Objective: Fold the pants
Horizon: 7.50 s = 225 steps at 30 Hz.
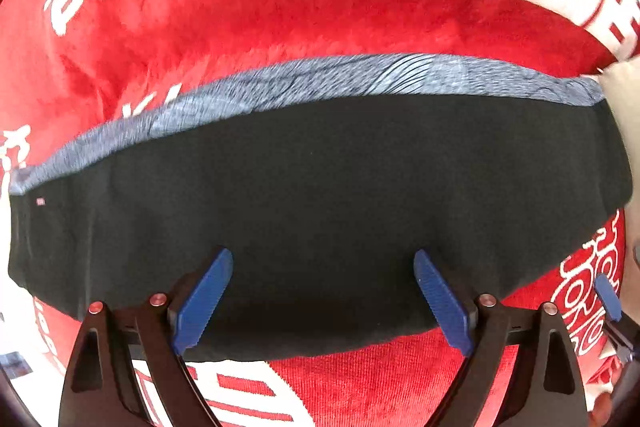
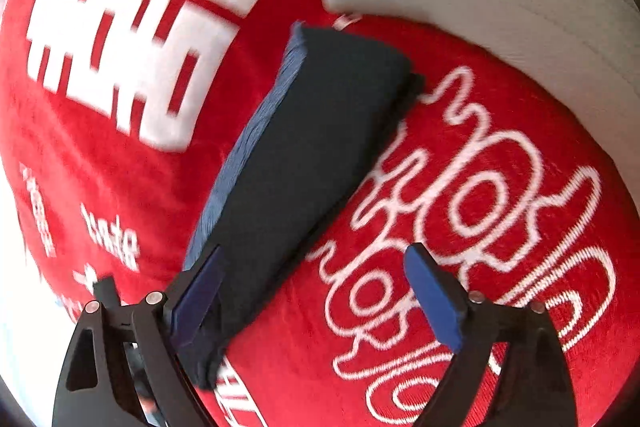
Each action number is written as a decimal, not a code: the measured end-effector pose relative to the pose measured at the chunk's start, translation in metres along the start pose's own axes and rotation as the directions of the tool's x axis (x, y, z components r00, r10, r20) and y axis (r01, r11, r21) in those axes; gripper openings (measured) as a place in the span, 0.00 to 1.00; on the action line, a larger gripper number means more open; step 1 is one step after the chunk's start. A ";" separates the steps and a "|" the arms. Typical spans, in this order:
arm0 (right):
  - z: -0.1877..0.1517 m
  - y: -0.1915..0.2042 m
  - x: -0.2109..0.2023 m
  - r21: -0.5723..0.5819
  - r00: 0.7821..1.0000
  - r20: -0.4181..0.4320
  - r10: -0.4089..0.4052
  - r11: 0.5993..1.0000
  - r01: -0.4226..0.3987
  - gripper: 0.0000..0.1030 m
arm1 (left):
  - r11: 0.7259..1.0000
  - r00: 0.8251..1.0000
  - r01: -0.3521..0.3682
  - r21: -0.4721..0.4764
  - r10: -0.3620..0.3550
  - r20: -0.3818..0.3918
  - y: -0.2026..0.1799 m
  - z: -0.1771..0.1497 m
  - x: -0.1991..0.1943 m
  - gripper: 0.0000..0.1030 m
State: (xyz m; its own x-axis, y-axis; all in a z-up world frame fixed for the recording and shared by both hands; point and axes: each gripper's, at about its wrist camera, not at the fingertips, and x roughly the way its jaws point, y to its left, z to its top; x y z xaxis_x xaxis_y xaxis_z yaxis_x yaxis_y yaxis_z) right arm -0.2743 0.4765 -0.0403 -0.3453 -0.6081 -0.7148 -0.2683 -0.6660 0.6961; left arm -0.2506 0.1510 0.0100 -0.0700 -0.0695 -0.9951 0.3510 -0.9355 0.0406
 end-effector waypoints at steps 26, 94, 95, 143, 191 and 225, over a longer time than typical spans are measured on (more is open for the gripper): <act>0.028 -0.002 0.022 0.084 0.981 0.037 0.192 0.977 -0.195 0.68 | 0.997 0.997 0.015 0.078 -0.021 0.071 -0.055 0.039 -0.029 0.90; -0.278 0.280 0.129 -0.931 0.921 -0.078 -0.381 0.358 0.069 0.55 | 0.950 0.942 0.294 -0.105 -0.269 0.199 0.272 -0.049 -0.040 0.86; -0.273 0.276 0.126 -0.924 0.919 -0.079 -0.387 0.375 0.078 0.55 | 0.947 0.940 0.305 -0.098 -0.284 0.187 0.265 -0.044 -0.033 0.86; -0.093 0.290 0.210 -0.735 0.874 -0.174 -0.453 0.651 0.191 0.69 | 0.905 0.951 0.295 -0.306 -0.308 0.007 0.278 -0.015 0.026 0.75; -0.079 0.255 0.153 -0.739 0.894 -0.239 -0.379 0.669 0.086 0.07 | 0.979 0.990 0.144 -0.147 -0.142 0.025 0.164 -0.026 0.008 0.68; -0.107 0.186 0.066 -0.706 0.888 -0.072 -0.454 0.652 0.276 0.65 | 0.983 0.996 0.074 -0.167 -0.066 0.055 0.171 -0.041 -0.019 0.74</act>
State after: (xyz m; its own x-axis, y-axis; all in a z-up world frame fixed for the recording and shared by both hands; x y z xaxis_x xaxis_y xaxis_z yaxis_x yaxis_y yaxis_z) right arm -0.2507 0.2660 0.0344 -0.1205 -0.2688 -0.9556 0.3652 -0.9071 0.2091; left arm -0.1508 0.0069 0.0324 -0.1438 -0.0268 -0.9892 0.4962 -0.8669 -0.0487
